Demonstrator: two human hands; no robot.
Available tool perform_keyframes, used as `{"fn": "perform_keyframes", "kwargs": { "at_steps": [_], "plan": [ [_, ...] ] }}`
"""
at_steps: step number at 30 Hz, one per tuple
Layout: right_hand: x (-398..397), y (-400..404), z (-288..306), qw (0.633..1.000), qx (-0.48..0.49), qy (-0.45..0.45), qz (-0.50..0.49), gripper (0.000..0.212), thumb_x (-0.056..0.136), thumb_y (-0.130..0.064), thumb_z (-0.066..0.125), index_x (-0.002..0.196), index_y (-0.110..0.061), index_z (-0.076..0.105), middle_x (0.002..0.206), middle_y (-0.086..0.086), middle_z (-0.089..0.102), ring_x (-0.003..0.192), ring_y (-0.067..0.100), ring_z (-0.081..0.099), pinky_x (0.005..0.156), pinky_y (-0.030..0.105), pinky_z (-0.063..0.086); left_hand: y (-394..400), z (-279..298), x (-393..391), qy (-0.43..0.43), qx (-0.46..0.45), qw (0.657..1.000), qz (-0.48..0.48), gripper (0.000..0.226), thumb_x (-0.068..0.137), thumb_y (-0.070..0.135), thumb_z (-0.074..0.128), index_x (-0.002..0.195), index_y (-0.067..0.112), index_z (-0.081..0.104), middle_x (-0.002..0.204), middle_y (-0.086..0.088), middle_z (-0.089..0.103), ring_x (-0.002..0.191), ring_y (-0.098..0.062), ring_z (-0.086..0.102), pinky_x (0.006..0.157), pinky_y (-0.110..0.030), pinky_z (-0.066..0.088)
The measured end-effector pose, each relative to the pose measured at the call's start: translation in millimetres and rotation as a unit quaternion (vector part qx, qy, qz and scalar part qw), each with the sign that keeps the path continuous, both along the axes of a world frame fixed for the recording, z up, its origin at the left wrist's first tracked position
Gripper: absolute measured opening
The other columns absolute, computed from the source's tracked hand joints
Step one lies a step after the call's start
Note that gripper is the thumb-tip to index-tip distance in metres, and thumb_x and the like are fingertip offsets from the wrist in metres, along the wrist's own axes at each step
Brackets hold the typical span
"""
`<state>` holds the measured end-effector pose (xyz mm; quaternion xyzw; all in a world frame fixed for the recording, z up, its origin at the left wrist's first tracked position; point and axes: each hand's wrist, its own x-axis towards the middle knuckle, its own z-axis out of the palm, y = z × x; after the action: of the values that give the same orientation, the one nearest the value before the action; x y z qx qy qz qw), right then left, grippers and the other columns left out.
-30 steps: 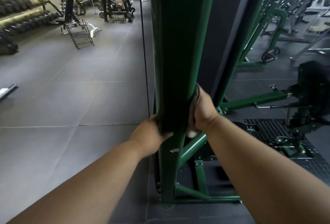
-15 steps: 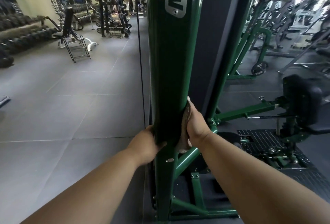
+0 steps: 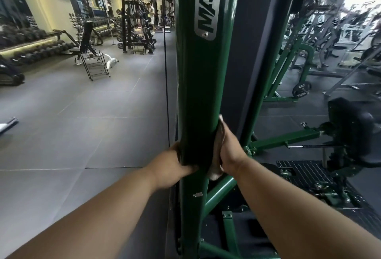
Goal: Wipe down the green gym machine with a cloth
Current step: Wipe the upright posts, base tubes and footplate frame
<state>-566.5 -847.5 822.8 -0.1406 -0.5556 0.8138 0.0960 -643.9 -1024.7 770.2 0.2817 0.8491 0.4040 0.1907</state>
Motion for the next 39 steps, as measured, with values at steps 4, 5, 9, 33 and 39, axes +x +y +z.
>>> {"fn": "perform_keyframes", "kwargs": {
  "at_steps": [4,5,9,33,39],
  "plan": [
    [4.0,-9.1,16.5,0.999,0.033,0.014,-0.031,0.057,0.109,-0.058,0.036,0.115,-0.018,0.076,0.113,0.008,0.079,0.111,0.021,0.074,0.098,0.039,0.057,-5.7,-1.9,1.5,-0.031,-0.003,1.000,-0.006,0.065,0.079,0.043,0.090,0.130,0.051,0.049,0.121,0.022,0.070,0.118,-0.004,0.067,0.112,-0.039,0.051],
    [-3.6,-8.8,37.4,0.997,0.037,0.037,-0.054,0.055,0.111,-0.055,0.035,0.118,-0.017,0.074,0.115,0.008,0.078,0.113,0.021,0.073,0.102,0.040,0.056,-6.0,-1.4,1.8,-0.038,-0.002,0.999,-0.003,0.067,0.078,0.047,0.089,0.133,0.049,0.050,0.124,0.022,0.068,0.120,-0.006,0.066,0.112,-0.041,0.051],
    [-31.6,5.1,114.7,0.985,0.029,0.162,-0.053,0.060,0.109,-0.052,0.039,0.147,-0.009,0.057,0.144,0.017,0.062,0.138,0.031,0.056,0.122,0.054,0.036,-5.4,8.3,6.0,-0.005,-0.056,0.998,-0.018,0.068,0.082,0.062,0.079,0.141,0.047,0.050,0.130,0.017,0.067,0.120,-0.010,0.064,0.110,-0.042,0.052],
    [-5.7,13.1,-172.2,0.495,0.810,0.238,-0.204,0.050,0.100,-0.034,0.066,0.149,-0.033,0.054,0.169,0.002,0.021,0.158,0.047,0.010,0.125,0.064,0.016,-11.2,-10.8,21.0,-0.240,0.204,0.916,0.249,0.022,0.063,0.025,0.065,0.075,0.023,0.083,0.091,-0.008,0.072,0.101,-0.032,0.064,0.104,-0.060,0.051],
    [8.3,-29.4,-240.2,0.696,0.681,0.102,-0.202,0.055,0.095,-0.018,0.077,0.143,-0.026,0.050,0.170,0.015,0.010,0.153,0.052,0.022,0.116,0.074,0.029,-9.7,-48.0,37.2,-0.294,0.203,0.887,0.294,0.018,0.103,0.013,0.051,0.093,0.015,0.066,0.098,-0.006,0.063,0.099,-0.021,0.060,0.093,-0.040,0.048]
  ]
}}
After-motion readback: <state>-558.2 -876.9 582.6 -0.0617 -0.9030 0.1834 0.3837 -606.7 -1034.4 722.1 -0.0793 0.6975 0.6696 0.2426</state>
